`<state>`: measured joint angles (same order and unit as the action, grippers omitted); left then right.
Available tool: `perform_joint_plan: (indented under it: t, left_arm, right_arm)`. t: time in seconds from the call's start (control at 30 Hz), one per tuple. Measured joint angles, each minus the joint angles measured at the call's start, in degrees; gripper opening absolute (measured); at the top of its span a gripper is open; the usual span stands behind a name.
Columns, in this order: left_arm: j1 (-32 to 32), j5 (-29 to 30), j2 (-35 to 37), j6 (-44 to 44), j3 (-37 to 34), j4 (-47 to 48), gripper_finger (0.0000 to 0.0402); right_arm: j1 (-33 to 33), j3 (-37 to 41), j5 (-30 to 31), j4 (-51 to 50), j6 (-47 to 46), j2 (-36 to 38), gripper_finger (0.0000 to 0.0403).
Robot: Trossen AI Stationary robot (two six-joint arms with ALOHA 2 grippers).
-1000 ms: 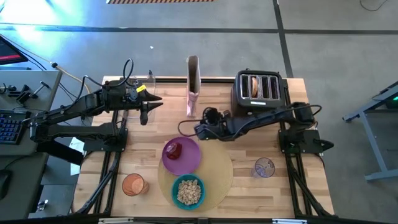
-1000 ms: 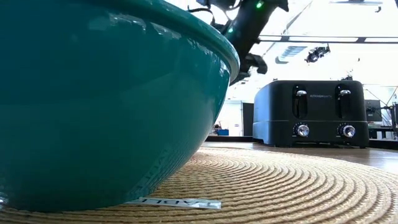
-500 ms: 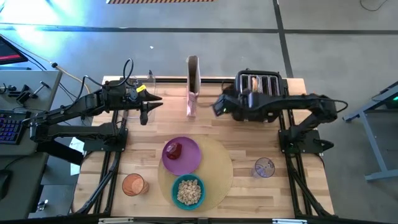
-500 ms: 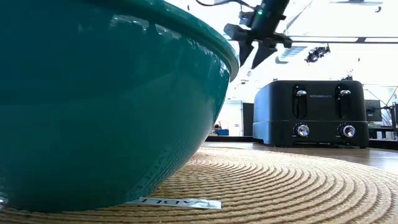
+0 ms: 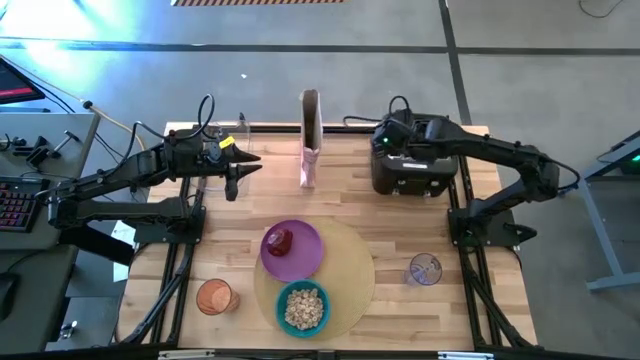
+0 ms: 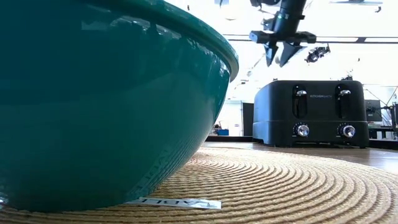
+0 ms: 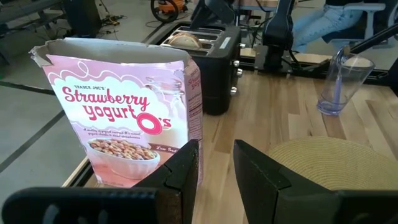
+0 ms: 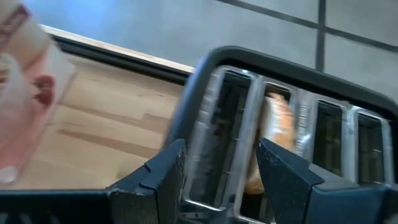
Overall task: Arrange a breakfast setting
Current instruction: Put the brown bagel on the purple plate to the left of the red apple
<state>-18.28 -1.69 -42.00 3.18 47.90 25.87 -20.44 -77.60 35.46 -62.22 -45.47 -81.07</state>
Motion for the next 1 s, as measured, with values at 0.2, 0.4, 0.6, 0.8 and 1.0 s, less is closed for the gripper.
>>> perform_joint_plan:
  t: [0.2, 0.4, 0.6, 0.8, 1.0]
  left_arm:
    - [0.0, 0.0, 0.0, 0.0, 0.0, 0.0, 0.0090]
    - [0.0, 0.0, 0.0, 0.0, 0.0, 0.0, 0.0090]
    - [0.0, 0.0, 0.0, 0.0, 0.0, 0.0, 0.0090]
    - [0.0, 0.0, 0.0, 0.0, 0.0, 0.0, 0.0090]
    - [0.0, 0.0, 0.0, 0.0, 0.0, 0.0, 0.0090]
  right_arm:
    - [-3.7, 0.9, 0.0, -2.8, -1.0, 0.2, 0.0179]
    - [-7.7, 5.0, -1.2, 0.6, 0.2, 0.2, 0.0179]
    - [-10.5, 8.2, -1.9, 4.0, 2.0, 0.1, 0.0179]
    - [-12.7, 10.3, -4.2, 7.0, 3.5, 0.2, 0.0174]
    - [-13.5, 13.2, -5.3, 10.9, 4.4, 0.3, 0.0145]
